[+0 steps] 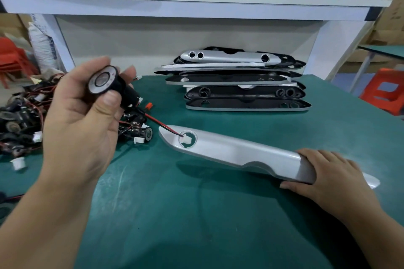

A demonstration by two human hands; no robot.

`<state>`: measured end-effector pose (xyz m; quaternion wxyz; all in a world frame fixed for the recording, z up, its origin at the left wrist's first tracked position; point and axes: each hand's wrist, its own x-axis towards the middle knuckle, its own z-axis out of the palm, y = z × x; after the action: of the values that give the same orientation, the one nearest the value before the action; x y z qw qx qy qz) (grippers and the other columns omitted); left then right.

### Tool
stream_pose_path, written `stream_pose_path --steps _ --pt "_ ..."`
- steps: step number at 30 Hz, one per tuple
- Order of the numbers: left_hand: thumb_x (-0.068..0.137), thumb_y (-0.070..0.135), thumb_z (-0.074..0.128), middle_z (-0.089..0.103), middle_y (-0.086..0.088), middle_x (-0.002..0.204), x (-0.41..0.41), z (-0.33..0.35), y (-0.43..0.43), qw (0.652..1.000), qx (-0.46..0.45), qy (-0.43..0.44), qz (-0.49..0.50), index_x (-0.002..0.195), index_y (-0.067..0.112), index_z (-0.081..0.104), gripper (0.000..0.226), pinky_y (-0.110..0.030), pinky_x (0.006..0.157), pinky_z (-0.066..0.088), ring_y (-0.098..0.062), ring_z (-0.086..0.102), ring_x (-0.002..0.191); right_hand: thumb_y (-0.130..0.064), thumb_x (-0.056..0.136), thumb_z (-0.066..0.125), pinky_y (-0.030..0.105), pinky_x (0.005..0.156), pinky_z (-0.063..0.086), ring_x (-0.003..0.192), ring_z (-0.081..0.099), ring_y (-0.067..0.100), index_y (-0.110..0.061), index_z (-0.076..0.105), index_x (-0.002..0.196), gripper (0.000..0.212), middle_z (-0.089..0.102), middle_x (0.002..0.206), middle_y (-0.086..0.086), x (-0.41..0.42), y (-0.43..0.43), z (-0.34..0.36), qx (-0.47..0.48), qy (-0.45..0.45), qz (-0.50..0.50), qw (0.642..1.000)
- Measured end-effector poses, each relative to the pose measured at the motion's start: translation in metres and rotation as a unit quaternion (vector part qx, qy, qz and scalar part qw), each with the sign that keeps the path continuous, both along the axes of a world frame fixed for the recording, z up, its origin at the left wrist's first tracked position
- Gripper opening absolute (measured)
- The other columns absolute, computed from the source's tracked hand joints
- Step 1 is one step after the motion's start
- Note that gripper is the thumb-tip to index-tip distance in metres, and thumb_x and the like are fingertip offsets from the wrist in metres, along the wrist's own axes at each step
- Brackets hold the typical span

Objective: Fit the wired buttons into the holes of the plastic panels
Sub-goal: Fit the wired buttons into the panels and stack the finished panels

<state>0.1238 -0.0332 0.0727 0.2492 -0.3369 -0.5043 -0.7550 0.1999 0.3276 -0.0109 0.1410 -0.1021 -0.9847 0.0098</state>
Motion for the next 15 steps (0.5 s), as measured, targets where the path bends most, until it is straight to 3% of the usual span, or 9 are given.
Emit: stream_pose_path --steps 3,6,8,11,13,15 --pt "0.086 0.019 0.063 0.069 0.012 0.104 0.002 -0.003 0.002 0.998 -0.057 -0.010 0.026 0.109 0.032 0.062 0.026 -0.034 0.102 0.046 -0.017 0.061 0.115 -0.093 0.051 0.036 0.036 0.092 0.033 0.104 0.051 0.018 -0.036 0.051 0.120 0.090 0.059 0.108 -0.011 0.001 -0.001 0.001 -0.004 0.010 0.008 1.000" --pt "0.082 0.004 0.055 0.071 0.015 0.103 0.003 -0.012 0.013 0.988 -0.138 -0.050 0.050 0.108 0.029 0.056 0.036 -0.023 0.094 0.049 -0.009 0.063 0.111 -0.093 0.055 0.041 0.040 0.088 0.036 0.100 0.055 0.023 -0.030 0.057 0.116 0.089 0.062 0.103 -0.007 0.003 -0.005 0.003 -0.015 0.055 0.023 0.998" --pt "0.075 0.016 0.065 0.068 0.021 0.108 0.007 -0.019 0.025 0.964 -0.244 -0.054 0.088 0.105 0.032 0.056 0.036 -0.020 0.095 0.047 0.001 0.059 0.111 -0.089 0.055 0.041 0.042 0.084 0.040 0.095 0.058 0.027 -0.027 0.060 0.112 0.086 0.064 0.098 -0.004 0.005 -0.009 0.004 -0.017 0.104 0.030 0.994" --pt "0.072 0.028 0.070 0.053 0.025 0.118 0.008 -0.028 0.035 0.873 -0.430 0.084 0.216 0.106 0.028 0.062 0.034 -0.034 0.117 0.024 0.011 0.039 0.127 -0.084 0.053 0.040 0.043 0.085 0.039 0.094 0.058 0.029 -0.025 0.062 0.110 0.085 0.065 0.098 -0.001 0.006 -0.012 0.009 -0.021 0.137 0.016 0.990" --pt "0.073 0.023 0.071 0.054 0.019 0.112 0.009 -0.030 0.038 0.842 -0.456 0.111 0.267 0.105 0.018 0.065 0.033 -0.051 0.116 0.015 0.003 0.033 0.131 -0.085 0.051 0.040 0.042 0.086 0.037 0.095 0.057 0.029 -0.024 0.062 0.110 0.087 0.066 0.100 0.001 0.007 -0.010 0.010 -0.030 0.144 -0.002 0.989" --pt "0.072 0.024 0.071 0.054 0.015 0.108 0.011 -0.029 0.042 0.834 -0.448 0.111 0.303 0.104 0.014 0.068 0.034 -0.055 0.112 0.016 -0.002 0.035 0.127 -0.085 0.050 0.042 0.041 0.086 0.036 0.096 0.057 0.030 -0.022 0.063 0.109 0.089 0.066 0.101 0.002 0.008 -0.008 0.011 -0.034 0.151 -0.015 0.988"
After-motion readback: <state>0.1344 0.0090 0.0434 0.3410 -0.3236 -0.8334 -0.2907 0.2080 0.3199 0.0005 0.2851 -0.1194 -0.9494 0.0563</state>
